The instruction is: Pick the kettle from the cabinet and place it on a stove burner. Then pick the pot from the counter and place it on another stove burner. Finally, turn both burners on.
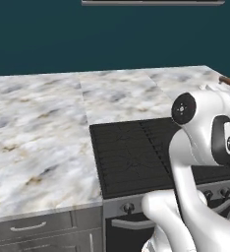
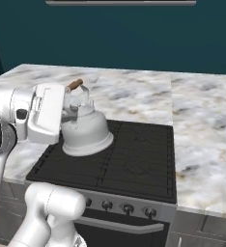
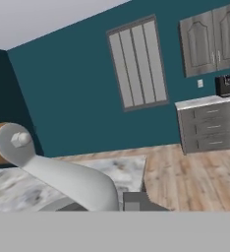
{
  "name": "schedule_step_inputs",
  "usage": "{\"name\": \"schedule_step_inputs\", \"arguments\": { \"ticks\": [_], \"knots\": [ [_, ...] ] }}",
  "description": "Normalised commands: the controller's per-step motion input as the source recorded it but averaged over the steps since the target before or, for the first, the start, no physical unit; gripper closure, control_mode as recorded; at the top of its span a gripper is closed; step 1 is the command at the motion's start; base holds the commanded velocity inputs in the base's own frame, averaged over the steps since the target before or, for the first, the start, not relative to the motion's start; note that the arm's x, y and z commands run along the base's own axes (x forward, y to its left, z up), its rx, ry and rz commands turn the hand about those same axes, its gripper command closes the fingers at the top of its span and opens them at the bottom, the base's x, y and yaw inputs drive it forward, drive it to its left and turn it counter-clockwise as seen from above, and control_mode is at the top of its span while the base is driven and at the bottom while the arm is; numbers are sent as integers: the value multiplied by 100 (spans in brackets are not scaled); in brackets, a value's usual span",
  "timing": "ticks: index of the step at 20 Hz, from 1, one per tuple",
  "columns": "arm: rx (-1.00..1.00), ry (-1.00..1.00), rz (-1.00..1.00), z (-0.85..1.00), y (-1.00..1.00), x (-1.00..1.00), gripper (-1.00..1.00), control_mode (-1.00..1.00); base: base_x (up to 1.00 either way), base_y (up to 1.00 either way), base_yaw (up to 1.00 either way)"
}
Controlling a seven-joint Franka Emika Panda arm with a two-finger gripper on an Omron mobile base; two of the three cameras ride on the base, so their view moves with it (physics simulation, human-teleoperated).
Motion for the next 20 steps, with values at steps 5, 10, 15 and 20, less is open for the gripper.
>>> {"name": "schedule_step_inputs", "arguments": {
  "ticks": [5, 10, 15, 20],
  "knots": [
    [0, 0, 4, 0, 18, 36, 100, -100, 0, 0, 0],
    [0, 0, 1, 0, 35, 30, 100, -100, 0, 0, 0],
    [0, 0, 4, 0, 30, 7, 100, -100, 0, 0, 0],
    [0, 0, 7, -13, 30, 9, 100, -100, 0, 0, 0]
  ]
}}
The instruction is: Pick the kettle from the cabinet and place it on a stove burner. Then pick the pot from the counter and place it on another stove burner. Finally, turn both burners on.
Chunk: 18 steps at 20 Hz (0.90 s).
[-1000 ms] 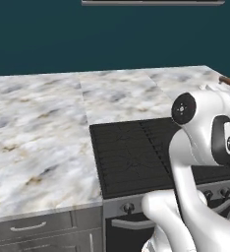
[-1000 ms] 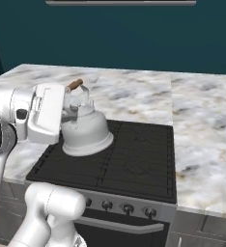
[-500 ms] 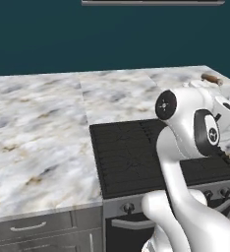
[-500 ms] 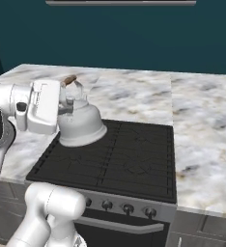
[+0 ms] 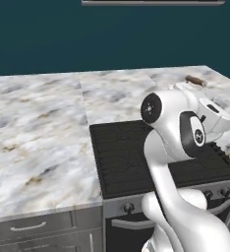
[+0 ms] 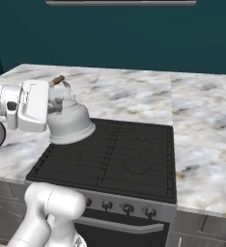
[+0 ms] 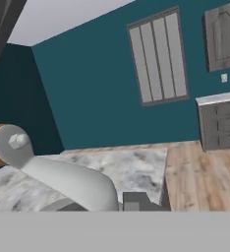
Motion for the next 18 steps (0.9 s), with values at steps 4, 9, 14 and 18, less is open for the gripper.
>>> {"name": "schedule_step_inputs", "arguments": {
  "ticks": [4, 9, 14, 18],
  "knots": [
    [0, 0, 6, -21, 27, 18, 100, -100, 0, 0, 0],
    [3, 0, 5, -18, 21, 25, 100, -100, 0, 0, 0],
    [7, 1, 5, -16, 9, 45, 100, -100, 0, 0, 0],
    [8, 0, 3, -20, 6, 55, 100, -100, 0, 0, 0]
  ]
}}
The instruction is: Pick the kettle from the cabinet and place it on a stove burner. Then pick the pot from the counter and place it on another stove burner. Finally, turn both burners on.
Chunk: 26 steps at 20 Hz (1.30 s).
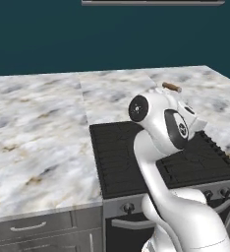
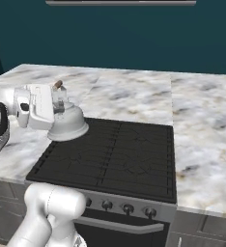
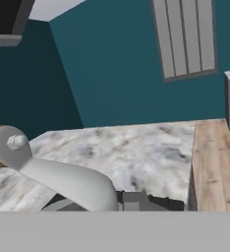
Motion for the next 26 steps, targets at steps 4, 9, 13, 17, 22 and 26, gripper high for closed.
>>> {"name": "schedule_step_inputs", "arguments": {
  "ticks": [4, 9, 13, 17, 22, 26],
  "knots": [
    [7, 0, 2, -22, 4, 46, 100, -100, 0, 0, 0],
    [7, 0, 1, -25, 4, 41, 100, -100, 0, 0, 0],
    [5, 0, 0, -25, 3, 39, 100, -100, 0, 0, 0],
    [3, -1, 0, -27, 2, 31, 100, -100, 0, 0, 0],
    [2, 0, 1, -22, 5, 27, 100, -100, 0, 0, 0],
    [2, 0, 1, -15, 6, 32, 100, -100, 0, 0, 0]
  ]
}}
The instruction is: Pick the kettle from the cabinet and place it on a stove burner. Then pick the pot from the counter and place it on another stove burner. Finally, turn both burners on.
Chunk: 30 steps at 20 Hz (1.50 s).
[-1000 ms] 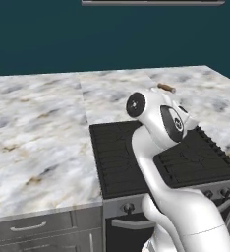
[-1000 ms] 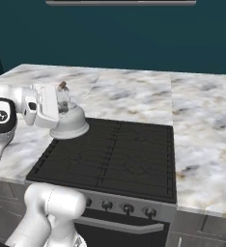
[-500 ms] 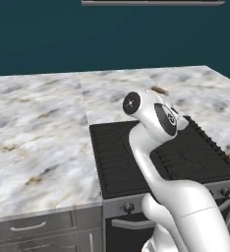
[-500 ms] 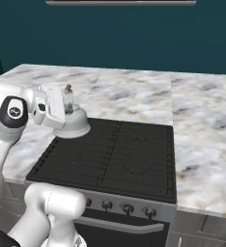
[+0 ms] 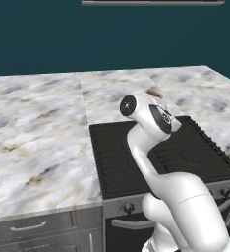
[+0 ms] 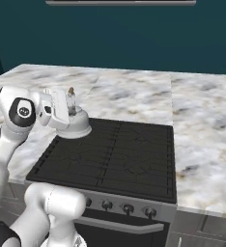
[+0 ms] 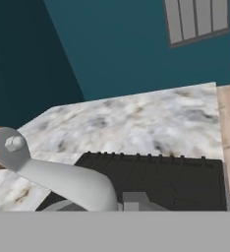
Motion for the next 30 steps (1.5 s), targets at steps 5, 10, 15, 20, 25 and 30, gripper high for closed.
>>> {"name": "schedule_step_inputs", "arguments": {
  "ticks": [5, 10, 15, 20, 25, 30],
  "knots": [
    [1, 0, 0, -15, 7, 33, 100, -100, 0, 0, 0],
    [0, 0, 0, -15, 7, 31, 100, -100, 0, 0, 0],
    [0, 0, 0, -14, 8, 27, 100, -100, 0, 0, 0],
    [0, 0, 0, -15, 10, 22, 100, -100, 0, 0, 0],
    [0, 0, 0, -15, 11, 21, 100, -100, 0, 0, 0],
    [0, -1, 0, -17, 5, 22, 100, -100, 0, 0, 0]
  ]
}}
